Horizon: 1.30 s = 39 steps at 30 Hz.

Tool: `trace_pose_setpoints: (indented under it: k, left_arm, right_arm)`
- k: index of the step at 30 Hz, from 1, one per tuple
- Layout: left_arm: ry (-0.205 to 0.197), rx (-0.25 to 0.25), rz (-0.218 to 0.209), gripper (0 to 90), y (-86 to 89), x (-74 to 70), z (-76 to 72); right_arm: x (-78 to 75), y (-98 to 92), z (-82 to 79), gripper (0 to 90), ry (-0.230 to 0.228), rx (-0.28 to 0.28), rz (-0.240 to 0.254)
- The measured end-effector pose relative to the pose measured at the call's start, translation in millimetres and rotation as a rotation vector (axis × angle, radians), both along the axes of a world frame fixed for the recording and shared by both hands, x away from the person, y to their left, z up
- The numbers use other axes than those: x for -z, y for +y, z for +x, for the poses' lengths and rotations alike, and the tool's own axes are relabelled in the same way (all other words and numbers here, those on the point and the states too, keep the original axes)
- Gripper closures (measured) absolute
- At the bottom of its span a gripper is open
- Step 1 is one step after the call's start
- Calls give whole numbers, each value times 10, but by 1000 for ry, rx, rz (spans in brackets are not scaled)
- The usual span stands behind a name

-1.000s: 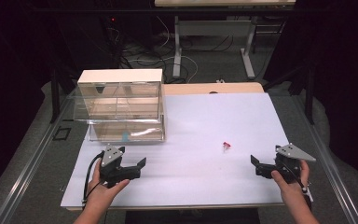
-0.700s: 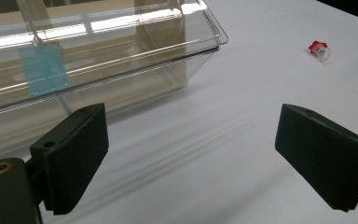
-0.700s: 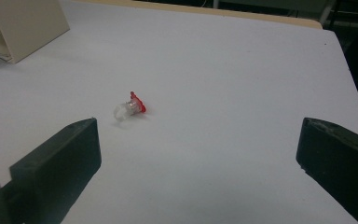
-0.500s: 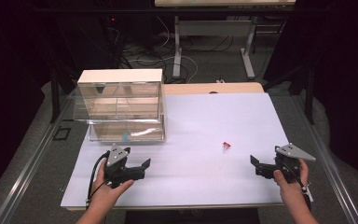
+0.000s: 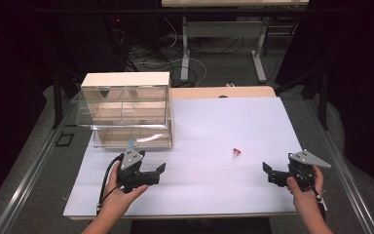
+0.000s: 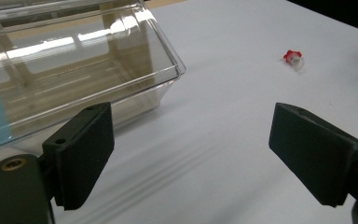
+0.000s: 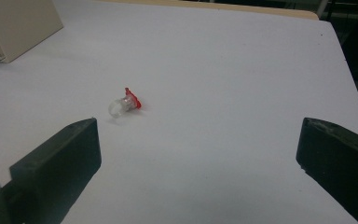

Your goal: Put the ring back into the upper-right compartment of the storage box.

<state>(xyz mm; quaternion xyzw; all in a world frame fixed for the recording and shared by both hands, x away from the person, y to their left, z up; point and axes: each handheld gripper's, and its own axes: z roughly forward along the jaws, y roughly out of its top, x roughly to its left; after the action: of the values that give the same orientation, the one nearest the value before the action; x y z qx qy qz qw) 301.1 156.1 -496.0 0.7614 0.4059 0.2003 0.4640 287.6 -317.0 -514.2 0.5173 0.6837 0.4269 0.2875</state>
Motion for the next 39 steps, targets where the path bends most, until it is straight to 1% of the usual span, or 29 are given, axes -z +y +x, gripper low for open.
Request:
trace_pose_setpoints:
  k: [4, 5, 9, 10, 11, 12, 13, 15, 16, 18, 20, 21, 26, 33, 36, 39]
  left_arm:
    - [5, 9, -29, 142, -95, -75, 64]
    - [5, 9, -29, 142, -95, -75, 64]
    - [-3, 18, -32, 143, -185, -133, 111]
    - [-7, 24, -34, 148, -232, -165, 130]
    - [-7, 24, -34, 150, -232, -165, 130]
    - [-14, 29, -36, 151, -279, -199, 150]
    - [-14, 29, -36, 152, -279, -199, 150]
    - [-22, 32, -34, 160, -325, -233, 169]
    - [-26, 33, -32, 160, -349, -248, 177]
    - [-32, 39, -22, 161, -394, -276, 195]
    - [-36, 47, -19, 162, -445, -298, 214]
    - [-38, 50, -21, 163, -472, -307, 221]
    - [-46, 69, -6, 166, -599, -336, 258]
    - [-32, 84, -1, 172, -752, -370, 312]
    - [-28, 92, 9, 178, -807, -385, 339]
    - [-21, 92, 4, 185, -861, -399, 364]
  right_arm:
    - [1, 4, -2, 0, 3, -1, 4]
    - [1, 4, -2, 0, 3, -1, 4]
    - [1, 3, -1, 0, 2, -3, 3]
    - [1, -2, 1, 0, 1, -4, 1]
    - [1, -5, 3, 0, 0, -6, 0]
    - [2, -3, 2, 0, -1, -1, 3]
    - [4, -5, 5, 0, -6, -1, 4]
    - [1, -7, 3, 0, -5, -1, 5]
    - [-6, -13, -2, 0, 3, -5, 3]
    - [-2, -15, 3, 0, -5, -2, 5]
    - [-3, -14, 1, 0, -4, -1, 8]
    - [-11, -17, -4, 0, 3, -1, 7]
    - [-16, -20, -9, 0, 6, -3, 4]
    - [-11, -19, -4, 0, 3, -8, 9]
    - [-13, -19, -6, 0, 4, -9, 8]
    - [-13, -20, -6, 0, 4, -8, 9]
